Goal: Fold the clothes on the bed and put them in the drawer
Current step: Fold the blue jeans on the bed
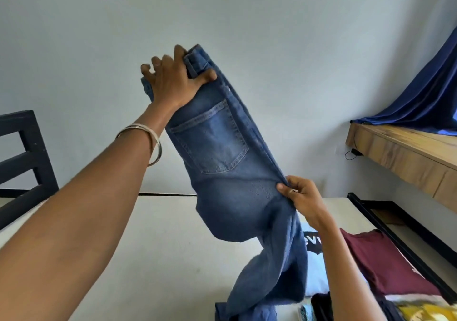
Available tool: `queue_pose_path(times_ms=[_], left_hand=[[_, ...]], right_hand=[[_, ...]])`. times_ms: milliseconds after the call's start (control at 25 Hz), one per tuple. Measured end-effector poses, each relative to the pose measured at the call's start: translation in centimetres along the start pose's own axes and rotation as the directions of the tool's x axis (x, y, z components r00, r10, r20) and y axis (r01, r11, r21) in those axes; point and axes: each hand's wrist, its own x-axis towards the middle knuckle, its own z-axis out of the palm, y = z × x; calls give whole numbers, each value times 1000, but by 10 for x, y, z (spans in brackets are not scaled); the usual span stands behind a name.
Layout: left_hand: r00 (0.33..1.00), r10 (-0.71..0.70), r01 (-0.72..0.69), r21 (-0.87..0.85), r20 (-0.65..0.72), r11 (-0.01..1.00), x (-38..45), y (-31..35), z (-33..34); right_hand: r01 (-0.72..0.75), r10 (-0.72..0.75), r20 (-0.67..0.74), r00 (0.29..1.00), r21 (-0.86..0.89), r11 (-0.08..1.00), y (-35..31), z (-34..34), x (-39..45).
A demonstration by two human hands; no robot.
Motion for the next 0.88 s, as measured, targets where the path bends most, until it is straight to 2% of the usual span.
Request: queue_pose_path(times_ms=[80, 120, 160, 240, 280, 320, 400, 480, 560, 600, 640, 680, 720, 760, 800, 840, 880], left_hand=[[973, -108, 116, -28, 205, 993, -11, -34, 24], [925, -191, 233, -93, 328, 968, -22, -54, 36], [855, -269, 389, -205, 443, 898, -35, -77, 51], [695, -381, 681, -389, 610, 620, -74, -116, 75], [653, -402, 745, -446, 642, 496, -92, -133, 84], [649, -415, 759, -506, 638, 410, -108, -151, 91], [715, -403, 698, -616, 571, 366, -139, -190, 94], [754, -412, 652, -654, 511, 383, -172, -239, 88], [691, -521, 711, -603, 501, 362, -222, -301, 77], [618, -584, 768, -562, 526, 306, -254, -327, 72], [493, -672, 834, -521, 553, 183, -292, -353, 68], [334, -753, 873, -487, 567, 20, -332, -376, 66], [146, -805, 887, -437, 575, -151, -372, -393, 67], [-34, -811, 877, -371, 585, -304, -407, -402, 69], [-193, -797, 863, -288, 572, -415, -436, -407, 74], [-290, -786, 848, -234, 546, -475, -458, -409, 80], [-316, -788, 845, -222, 529, -487, -471, -409, 90]], right_hand=[[-49, 50, 1, 999, -61, 997, 15, -10, 2], [-51, 46, -41, 998, -133, 990, 20, -10, 4], [-46, 25, -89, 996, -254, 966, 23, -6, 6], [-76, -37, -197, 980, -537, 840, 27, 12, 12], [-114, -54, -248, 967, -615, 780, 25, 20, 10], [-138, -82, -291, 953, -658, 740, 26, 32, 7], [-45, -240, -311, 919, -691, 722, 34, 65, -8], [160, -418, -223, 881, -690, 706, 57, 111, -40], [351, -471, 18, 882, -692, 631, 92, 165, -83], [435, -437, 192, 878, -699, 567, 116, 190, -106], [510, -354, 371, 859, -695, 508, 144, 215, -131], [566, -236, 522, 820, -677, 471, 173, 238, -154], [587, -98, 620, 778, -663, 464, 196, 256, -174], [574, 41, 665, 746, -673, 467, 214, 267, -191], [550, 158, 681, 715, -687, 476, 229, 275, -203], [523, 247, 682, 689, -703, 482, 239, 281, -212], [496, 315, 669, 674, -725, 478, 243, 283, -217]])
